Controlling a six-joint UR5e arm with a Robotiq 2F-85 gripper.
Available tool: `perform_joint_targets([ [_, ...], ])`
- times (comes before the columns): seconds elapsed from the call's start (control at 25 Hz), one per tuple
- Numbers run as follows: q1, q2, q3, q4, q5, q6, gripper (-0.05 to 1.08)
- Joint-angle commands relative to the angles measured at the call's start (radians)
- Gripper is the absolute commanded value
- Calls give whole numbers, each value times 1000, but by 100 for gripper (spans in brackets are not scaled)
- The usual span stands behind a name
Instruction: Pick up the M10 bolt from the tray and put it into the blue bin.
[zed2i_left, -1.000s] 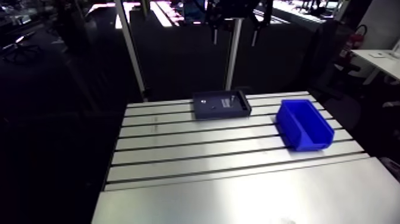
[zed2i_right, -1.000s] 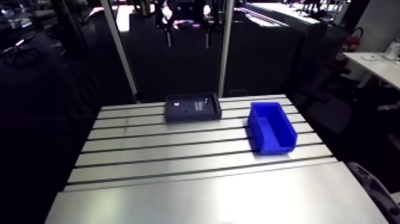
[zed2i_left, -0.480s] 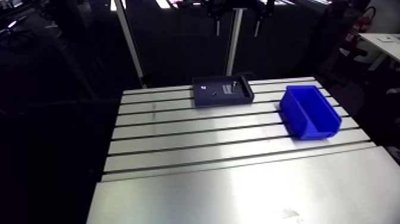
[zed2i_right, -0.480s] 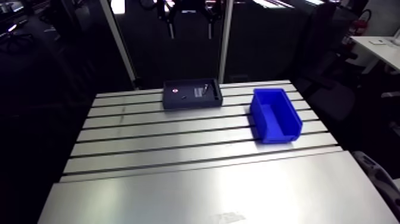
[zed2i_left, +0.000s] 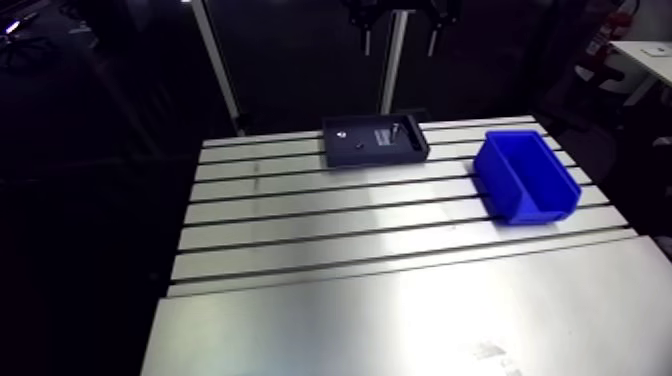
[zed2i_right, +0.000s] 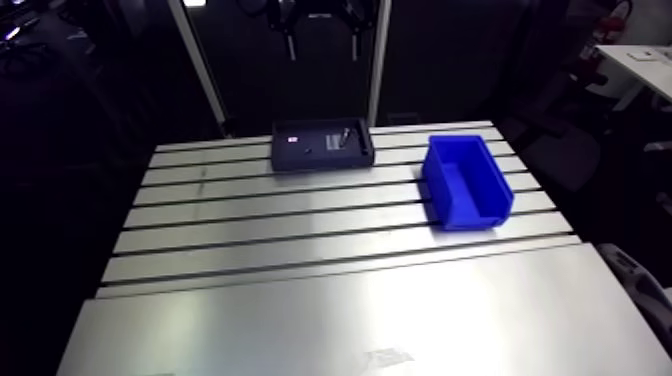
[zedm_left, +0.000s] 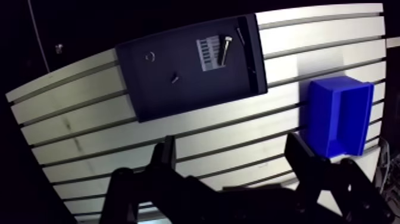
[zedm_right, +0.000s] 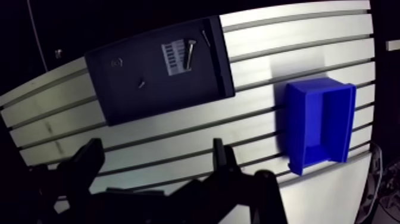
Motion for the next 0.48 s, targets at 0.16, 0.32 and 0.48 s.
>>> perform_joint_targets([
  [0.16,-14,56,24,-89,-1,3,1],
  [0.32,-29,63,42,-123,0,3,1],
  [0.48,-48,89,60,-153,0,1,1],
])
